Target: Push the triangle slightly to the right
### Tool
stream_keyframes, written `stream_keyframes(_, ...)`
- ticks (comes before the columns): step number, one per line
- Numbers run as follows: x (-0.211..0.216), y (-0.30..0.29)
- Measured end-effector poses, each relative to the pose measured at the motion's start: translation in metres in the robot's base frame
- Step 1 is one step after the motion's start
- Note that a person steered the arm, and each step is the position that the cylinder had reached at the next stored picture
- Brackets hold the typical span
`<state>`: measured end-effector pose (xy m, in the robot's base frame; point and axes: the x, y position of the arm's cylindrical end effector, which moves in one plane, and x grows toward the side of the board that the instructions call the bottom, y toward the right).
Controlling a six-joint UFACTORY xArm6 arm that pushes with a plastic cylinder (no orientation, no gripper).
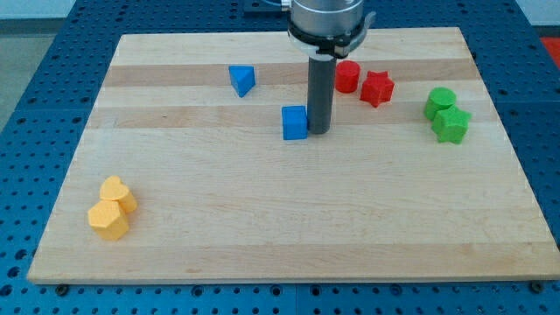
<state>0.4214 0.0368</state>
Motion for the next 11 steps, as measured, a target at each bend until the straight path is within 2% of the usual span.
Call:
stream_keyframes(1,0.037,-0.002)
stream_keyframes(2,0.040,-0.044)
stream_keyframes(4,-0.003,-0.136)
stream_keyframes(5,-0.044,-0.149)
stream_keyframes(7,-0.118,-0.141)
stream_keyframes(8,-0.135,-0.120)
stream_keyframes(10,-0.145,-0.081)
stream_keyframes(11,-0.130,-0.081)
